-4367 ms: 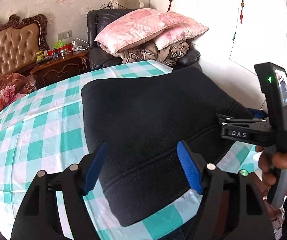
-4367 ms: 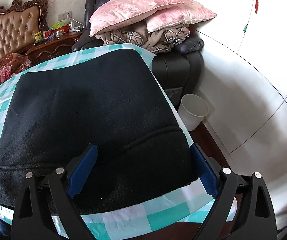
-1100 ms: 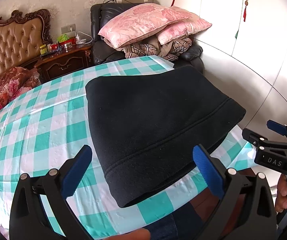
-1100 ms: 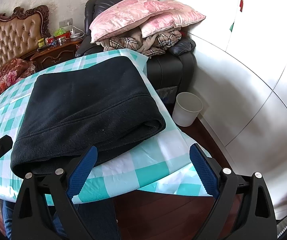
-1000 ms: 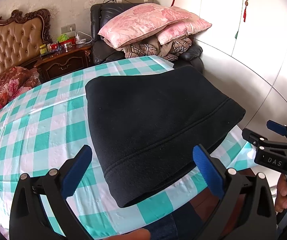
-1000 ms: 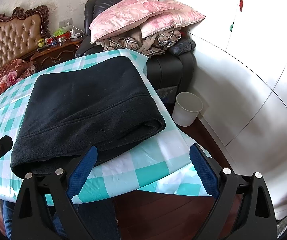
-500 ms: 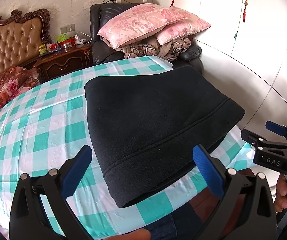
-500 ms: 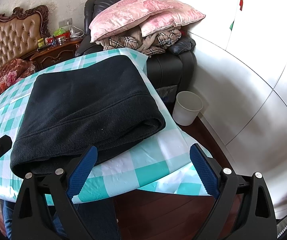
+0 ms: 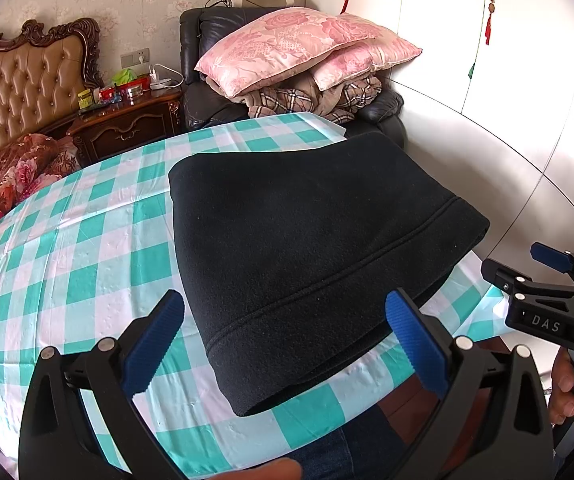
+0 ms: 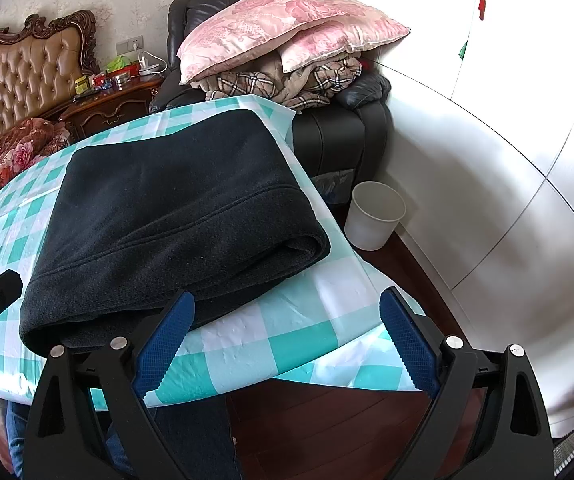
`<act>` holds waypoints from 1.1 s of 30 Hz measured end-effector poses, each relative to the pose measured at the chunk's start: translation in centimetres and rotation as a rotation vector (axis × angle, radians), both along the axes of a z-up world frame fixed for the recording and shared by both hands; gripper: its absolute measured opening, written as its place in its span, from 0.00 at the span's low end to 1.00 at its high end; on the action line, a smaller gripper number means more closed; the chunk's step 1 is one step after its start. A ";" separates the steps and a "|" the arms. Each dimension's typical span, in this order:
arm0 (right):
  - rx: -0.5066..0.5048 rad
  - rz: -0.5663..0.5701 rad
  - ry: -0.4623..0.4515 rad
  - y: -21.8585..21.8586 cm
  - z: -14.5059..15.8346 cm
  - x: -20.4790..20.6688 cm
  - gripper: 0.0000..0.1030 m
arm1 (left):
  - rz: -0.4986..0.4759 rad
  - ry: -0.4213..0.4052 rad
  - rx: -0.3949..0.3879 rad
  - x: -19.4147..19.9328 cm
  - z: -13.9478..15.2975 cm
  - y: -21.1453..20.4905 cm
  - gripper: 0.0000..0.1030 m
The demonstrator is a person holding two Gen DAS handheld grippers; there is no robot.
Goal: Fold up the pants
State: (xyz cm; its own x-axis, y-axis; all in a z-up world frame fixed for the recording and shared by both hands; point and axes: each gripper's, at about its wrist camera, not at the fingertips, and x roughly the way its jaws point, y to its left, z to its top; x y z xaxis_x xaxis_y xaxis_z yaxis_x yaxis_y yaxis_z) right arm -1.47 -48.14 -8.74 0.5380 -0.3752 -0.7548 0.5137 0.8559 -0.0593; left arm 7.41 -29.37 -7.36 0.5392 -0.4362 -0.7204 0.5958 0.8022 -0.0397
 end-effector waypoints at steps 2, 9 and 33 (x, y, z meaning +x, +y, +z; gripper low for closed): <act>0.000 0.000 0.000 0.0 0.0 0.0 0.88 | 0.000 -0.001 0.000 0.0 0.0 0.0 0.98; 0.001 0.000 0.001 0.0 0.0 0.0 0.88 | 0.001 0.001 0.000 0.0 0.0 0.0 0.98; 0.006 -0.001 0.005 0.0 -0.6 -0.2 0.88 | -0.059 -0.030 -0.046 -1.0 0.4 -1.2 0.98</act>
State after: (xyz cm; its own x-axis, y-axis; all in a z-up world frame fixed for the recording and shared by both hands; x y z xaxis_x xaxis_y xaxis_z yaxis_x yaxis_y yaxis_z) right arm -1.66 -48.09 -9.31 0.5334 -0.3713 -0.7600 0.5146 0.8555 -0.0567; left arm 6.43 -30.61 -6.94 0.5323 -0.5001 -0.6831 0.6436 0.7632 -0.0573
